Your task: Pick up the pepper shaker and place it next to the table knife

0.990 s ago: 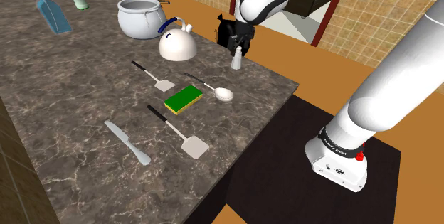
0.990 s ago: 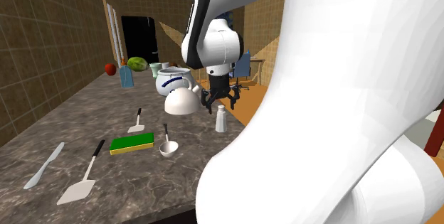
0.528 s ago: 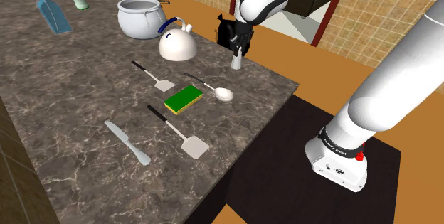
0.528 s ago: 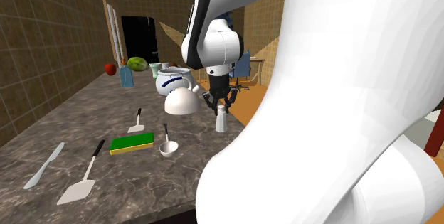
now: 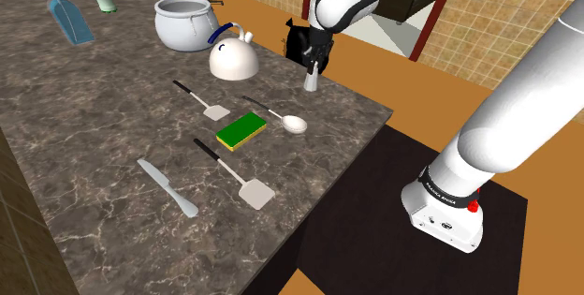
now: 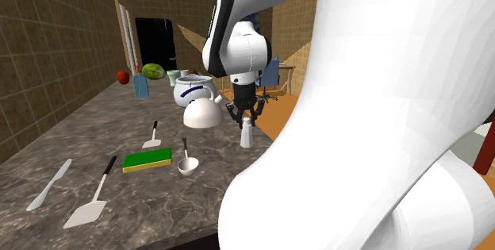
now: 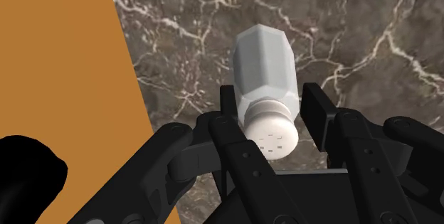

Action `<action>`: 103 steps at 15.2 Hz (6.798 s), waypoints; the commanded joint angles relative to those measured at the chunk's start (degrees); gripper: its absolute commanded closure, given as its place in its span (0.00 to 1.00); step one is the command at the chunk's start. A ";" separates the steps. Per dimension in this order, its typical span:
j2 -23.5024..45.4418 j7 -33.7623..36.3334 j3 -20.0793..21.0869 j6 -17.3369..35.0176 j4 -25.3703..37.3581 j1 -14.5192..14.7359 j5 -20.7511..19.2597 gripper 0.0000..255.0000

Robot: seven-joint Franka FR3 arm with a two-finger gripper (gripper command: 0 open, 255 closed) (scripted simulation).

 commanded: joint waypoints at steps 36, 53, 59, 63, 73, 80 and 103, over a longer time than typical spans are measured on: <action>-9.68 -1.47 1.03 -26.46 16.71 0.93 1.89 1.00; -14.55 21.64 16.19 -29.71 13.14 10.24 4.47 1.00; -12.05 30.39 22.00 -31.16 16.33 13.29 4.76 1.00; -9.04 36.51 25.94 -32.29 19.77 15.24 4.18 1.00; 3.78 53.12 35.13 -36.65 33.38 21.37 -1.67 1.00; 18.95 65.61 39.05 -43.42 50.31 31.08 -10.64 1.00; 20.80 68.94 37.71 -26.86 34.86 30.08 -12.76 1.00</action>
